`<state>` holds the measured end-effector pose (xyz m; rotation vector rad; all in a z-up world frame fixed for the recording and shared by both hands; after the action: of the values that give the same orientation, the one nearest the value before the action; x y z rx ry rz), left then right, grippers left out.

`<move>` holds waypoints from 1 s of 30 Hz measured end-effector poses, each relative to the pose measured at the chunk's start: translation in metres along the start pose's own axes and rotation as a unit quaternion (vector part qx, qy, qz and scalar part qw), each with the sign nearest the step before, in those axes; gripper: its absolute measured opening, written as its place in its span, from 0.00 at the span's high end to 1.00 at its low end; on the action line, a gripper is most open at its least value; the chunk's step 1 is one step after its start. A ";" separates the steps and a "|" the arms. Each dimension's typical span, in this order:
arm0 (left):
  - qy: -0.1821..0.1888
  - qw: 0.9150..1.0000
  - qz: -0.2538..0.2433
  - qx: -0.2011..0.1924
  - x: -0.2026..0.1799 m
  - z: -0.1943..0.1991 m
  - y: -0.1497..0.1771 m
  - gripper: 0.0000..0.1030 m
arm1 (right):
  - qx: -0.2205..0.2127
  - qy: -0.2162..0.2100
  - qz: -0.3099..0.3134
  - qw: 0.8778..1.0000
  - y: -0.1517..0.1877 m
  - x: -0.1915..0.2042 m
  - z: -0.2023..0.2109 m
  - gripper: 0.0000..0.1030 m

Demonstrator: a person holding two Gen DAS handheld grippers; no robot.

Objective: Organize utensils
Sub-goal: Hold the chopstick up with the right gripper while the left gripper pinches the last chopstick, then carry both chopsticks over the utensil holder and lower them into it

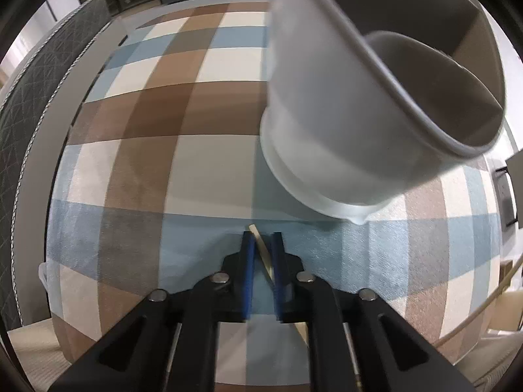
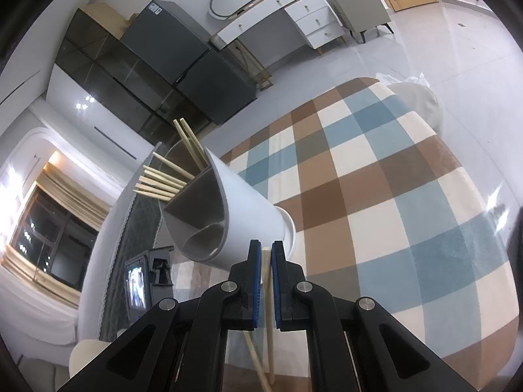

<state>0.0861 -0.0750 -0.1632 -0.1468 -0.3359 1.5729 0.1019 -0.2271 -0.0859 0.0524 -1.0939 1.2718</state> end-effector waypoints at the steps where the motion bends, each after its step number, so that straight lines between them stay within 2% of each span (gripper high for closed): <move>1: 0.001 1.000 -0.001 -0.001 0.000 0.001 0.001 0.97 | 0.000 0.001 0.002 1.000 0.000 0.001 0.000 0.94; 5: 0.011 1.000 0.016 0.002 0.009 0.005 0.007 0.99 | -0.005 0.007 0.011 1.000 0.000 0.004 0.001 0.95; 8: 0.024 0.999 0.031 -0.011 0.017 0.016 0.009 0.99 | -0.008 0.009 0.020 1.000 0.000 0.009 0.001 0.95; 14: 0.047 0.996 0.049 -0.060 0.030 0.043 0.001 1.00 | -0.018 0.016 0.062 0.998 0.007 0.028 0.006 0.95; 21: 0.084 0.983 0.079 -0.144 0.046 0.105 0.008 1.00 | -0.035 0.037 0.118 0.992 0.020 0.054 0.016 0.95; 25: 0.074 0.978 0.064 -0.186 0.047 0.124 0.006 1.00 | -0.037 0.054 0.129 0.989 0.031 0.060 0.020 0.95; 27: 0.070 0.976 0.058 -0.199 0.050 0.132 0.005 1.00 | -0.043 0.058 0.131 0.989 0.033 0.064 0.025 0.95; 30: 0.077 0.975 0.067 -0.197 0.059 0.131 0.003 1.00 | -0.049 0.062 0.136 0.988 0.038 0.069 0.031 0.95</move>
<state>0.0417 -0.0325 -0.0339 -0.6070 -0.5215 1.6008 0.0463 -0.1810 -0.0430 -0.2545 -1.0797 1.4405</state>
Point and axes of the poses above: each gripper's, at about its wrist camera, not at the fingertips, and z roughly against the way its jaws point, x to its left, y to its underside, the point moved 3 cm from there along -z, roughly the way its jaws point, and after that the axes turned 9 degrees about -y, right-handed, at the moved point
